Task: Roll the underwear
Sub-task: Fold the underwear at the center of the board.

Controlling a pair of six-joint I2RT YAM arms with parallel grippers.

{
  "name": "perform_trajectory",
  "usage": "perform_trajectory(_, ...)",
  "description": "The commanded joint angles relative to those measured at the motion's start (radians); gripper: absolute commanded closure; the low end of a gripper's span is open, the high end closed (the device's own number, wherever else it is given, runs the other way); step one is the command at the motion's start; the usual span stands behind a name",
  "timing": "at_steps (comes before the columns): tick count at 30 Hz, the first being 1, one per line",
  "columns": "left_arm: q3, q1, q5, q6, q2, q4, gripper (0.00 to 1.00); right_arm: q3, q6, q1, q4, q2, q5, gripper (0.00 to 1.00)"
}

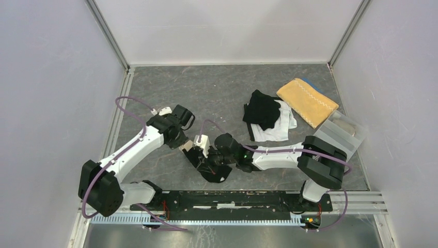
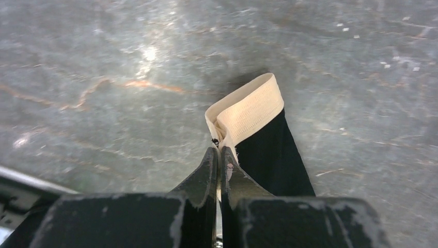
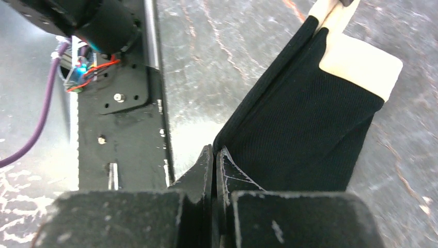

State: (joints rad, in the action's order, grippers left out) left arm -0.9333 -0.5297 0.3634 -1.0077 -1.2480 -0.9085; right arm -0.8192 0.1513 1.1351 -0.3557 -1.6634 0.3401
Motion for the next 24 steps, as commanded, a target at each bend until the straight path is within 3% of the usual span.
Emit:
perform_trajectory(1, -0.072, 0.014, 0.186, -0.102, -0.011, -0.182, 0.98, -0.028, 0.022, 0.058, 0.068, -0.018, 0.111, 1.00)
perform_trajectory(6, -0.075, 0.014, 0.180, -0.139, -0.021, -0.306, 0.98, -0.026, 0.081, 0.084, 0.045, -0.009, 0.178, 1.00)
perform_trajectory(12, -0.105, 0.014, 0.176, -0.153, -0.037, -0.315, 0.98, -0.008, 0.144, 0.068, 0.008, -0.020, 0.199, 1.00)
perform_trajectory(20, -0.250, 0.014, 0.234, -0.193, -0.203, -0.411, 0.98, 0.060, 0.250, -0.009, -0.124, -0.028, 0.270, 1.00)
perform_trajectory(24, -0.278, 0.014, 0.226, -0.168, -0.269, -0.375, 0.98, 0.082, 0.265, -0.047, -0.148, -0.035, 0.282, 1.00)
